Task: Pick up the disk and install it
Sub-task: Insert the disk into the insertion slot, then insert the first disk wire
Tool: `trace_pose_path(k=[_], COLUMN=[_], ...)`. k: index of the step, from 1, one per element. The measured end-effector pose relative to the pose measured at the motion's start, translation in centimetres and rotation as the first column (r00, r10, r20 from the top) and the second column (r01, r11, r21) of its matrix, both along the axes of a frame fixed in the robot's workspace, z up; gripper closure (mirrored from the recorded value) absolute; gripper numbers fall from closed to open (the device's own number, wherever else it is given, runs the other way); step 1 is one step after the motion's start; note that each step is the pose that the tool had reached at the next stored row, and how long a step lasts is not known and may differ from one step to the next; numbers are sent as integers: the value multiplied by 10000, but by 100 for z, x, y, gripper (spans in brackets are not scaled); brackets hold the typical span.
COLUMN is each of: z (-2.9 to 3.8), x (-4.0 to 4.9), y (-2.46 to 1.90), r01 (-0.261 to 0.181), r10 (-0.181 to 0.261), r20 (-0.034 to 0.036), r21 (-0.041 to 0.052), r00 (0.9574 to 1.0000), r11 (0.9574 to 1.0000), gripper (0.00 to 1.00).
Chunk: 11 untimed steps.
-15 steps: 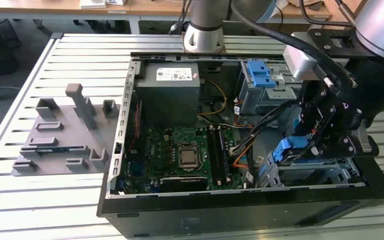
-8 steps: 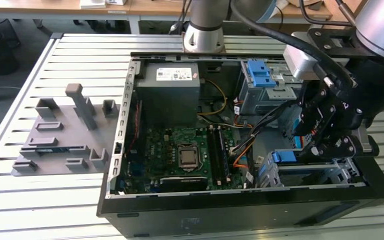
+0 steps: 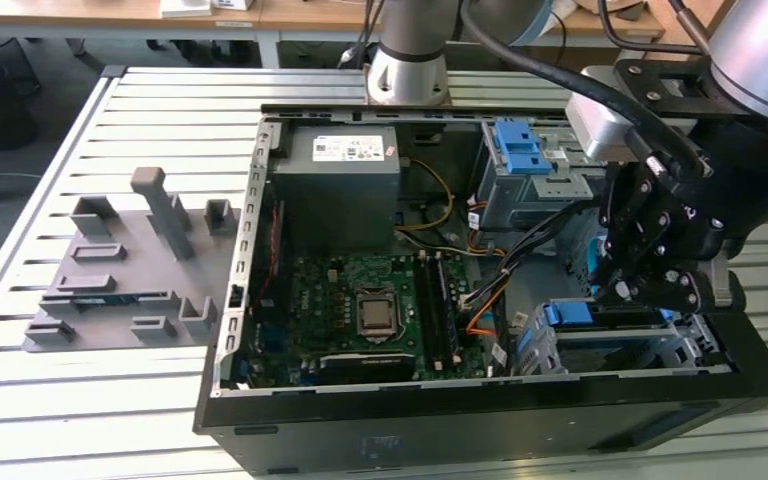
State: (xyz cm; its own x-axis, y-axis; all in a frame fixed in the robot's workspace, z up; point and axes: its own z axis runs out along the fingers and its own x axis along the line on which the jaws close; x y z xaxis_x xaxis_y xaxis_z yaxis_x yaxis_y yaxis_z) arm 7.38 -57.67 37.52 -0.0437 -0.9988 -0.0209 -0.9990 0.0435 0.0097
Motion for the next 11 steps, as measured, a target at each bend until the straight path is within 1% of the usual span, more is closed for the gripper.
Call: trace_pose_path(k=[1, 2, 3, 5, 11], z=[-3, -3, -3, -5, -8], x=[0, 0, 0, 0, 4], y=[0, 0, 0, 0, 0], r01=[0, 0, 0, 0, 0], r10=[0, 0, 0, 0, 0], r20=[0, 0, 0, 0, 0], r21=[-1, -3, -3, -1, 0], r00=[10000, 10000, 10000, 10000, 10000], r11=[10000, 10000, 10000, 10000, 10000], gripper=[82, 82, 88, 89, 89])
